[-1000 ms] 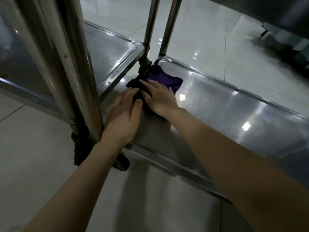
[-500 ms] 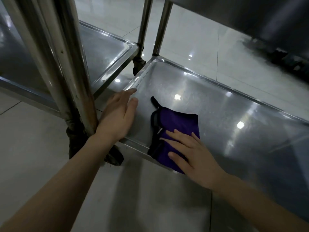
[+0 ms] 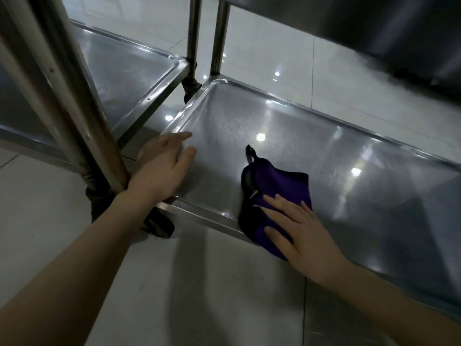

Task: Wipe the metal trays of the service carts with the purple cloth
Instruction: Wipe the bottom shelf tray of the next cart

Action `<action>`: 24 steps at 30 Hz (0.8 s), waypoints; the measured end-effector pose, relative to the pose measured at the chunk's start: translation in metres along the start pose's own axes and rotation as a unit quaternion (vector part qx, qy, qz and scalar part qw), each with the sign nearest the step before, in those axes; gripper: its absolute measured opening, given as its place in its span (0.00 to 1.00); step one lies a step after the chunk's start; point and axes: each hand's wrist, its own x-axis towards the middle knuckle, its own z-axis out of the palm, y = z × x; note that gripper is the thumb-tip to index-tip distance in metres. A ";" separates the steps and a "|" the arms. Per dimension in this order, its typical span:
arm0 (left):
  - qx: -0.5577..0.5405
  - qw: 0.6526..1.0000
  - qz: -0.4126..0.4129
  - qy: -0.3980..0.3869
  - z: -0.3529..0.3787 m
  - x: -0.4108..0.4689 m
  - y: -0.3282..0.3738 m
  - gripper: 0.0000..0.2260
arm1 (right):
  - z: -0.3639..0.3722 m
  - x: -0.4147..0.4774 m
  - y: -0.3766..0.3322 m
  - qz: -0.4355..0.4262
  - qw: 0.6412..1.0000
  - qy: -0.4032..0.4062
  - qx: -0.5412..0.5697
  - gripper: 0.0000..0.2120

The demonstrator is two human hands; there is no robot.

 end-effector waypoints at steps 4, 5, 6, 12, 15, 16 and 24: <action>0.058 0.998 0.027 -0.013 0.003 0.003 0.003 0.26 | 0.014 0.026 -0.024 0.054 0.996 0.071 -0.012 0.22; 0.055 0.998 0.023 -0.009 0.001 0.003 0.002 0.25 | 0.018 0.045 -0.037 0.059 0.995 0.075 -0.013 0.22; 0.044 0.999 0.017 -0.001 0.000 0.002 0.002 0.25 | 0.022 0.066 -0.048 0.057 0.996 0.068 -0.012 0.22; 0.047 0.998 0.027 -0.019 -0.006 -0.006 0.007 0.24 | 0.017 0.089 -0.034 -0.012 1.000 0.028 -0.007 0.23; 0.096 0.994 0.038 -0.040 -0.008 -0.008 0.014 0.23 | 0.001 0.026 0.029 0.014 0.996 0.087 -0.028 0.21; 0.104 0.993 0.035 -0.045 -0.009 -0.010 0.017 0.22 | -0.006 0.001 0.059 0.047 0.993 0.105 -0.035 0.21; 0.110 0.987 0.108 -0.052 0.009 -0.048 0.064 0.23 | -0.031 -0.061 0.129 0.357 0.928 0.109 -0.002 0.24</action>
